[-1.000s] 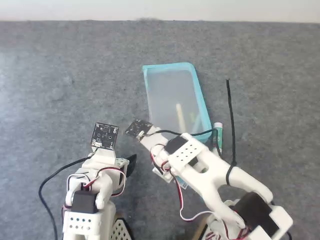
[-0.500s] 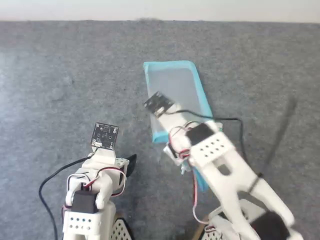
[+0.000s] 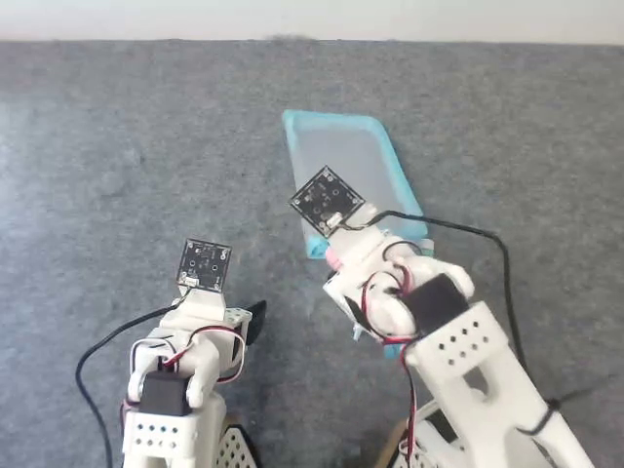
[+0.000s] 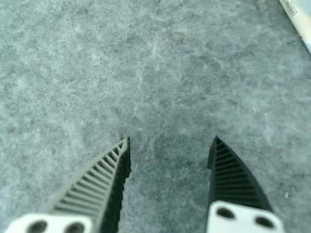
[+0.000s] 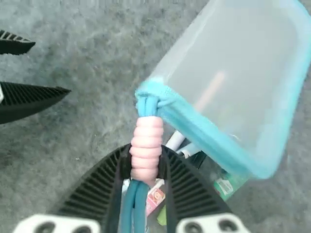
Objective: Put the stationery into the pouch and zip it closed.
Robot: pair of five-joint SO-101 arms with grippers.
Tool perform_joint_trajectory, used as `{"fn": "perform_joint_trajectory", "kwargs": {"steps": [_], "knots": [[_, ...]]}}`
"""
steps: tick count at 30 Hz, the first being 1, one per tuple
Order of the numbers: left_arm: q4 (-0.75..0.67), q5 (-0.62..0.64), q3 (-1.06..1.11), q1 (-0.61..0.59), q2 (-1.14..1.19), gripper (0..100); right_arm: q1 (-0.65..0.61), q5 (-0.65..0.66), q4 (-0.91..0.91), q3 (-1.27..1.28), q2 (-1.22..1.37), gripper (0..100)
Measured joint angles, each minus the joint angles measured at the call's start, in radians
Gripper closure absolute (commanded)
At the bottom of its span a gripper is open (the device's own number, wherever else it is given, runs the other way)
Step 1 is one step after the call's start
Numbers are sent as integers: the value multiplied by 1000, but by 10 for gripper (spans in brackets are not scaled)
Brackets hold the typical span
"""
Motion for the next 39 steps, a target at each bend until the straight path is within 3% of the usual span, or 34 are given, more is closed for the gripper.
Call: {"fn": "perform_joint_trajectory", "kwargs": {"steps": [9,15,18,23,27,36,39], "knots": [[0,0,0,2,0,752,18,31,144,-265,63,992],[-8,0,0,2,0,753,-57,31,157,-302,193,992],[-81,-15,0,0,0,753,-94,31,157,-302,203,992],[-230,-198,-58,-71,0,753,-100,25,157,-302,204,992],[-244,-133,-245,-133,18,753,-101,20,157,-302,204,992],[-250,-29,-694,-138,609,697,-101,18,157,-302,204,992],[-204,-25,-710,-77,647,692,-101,18,146,-302,204,992]]}}
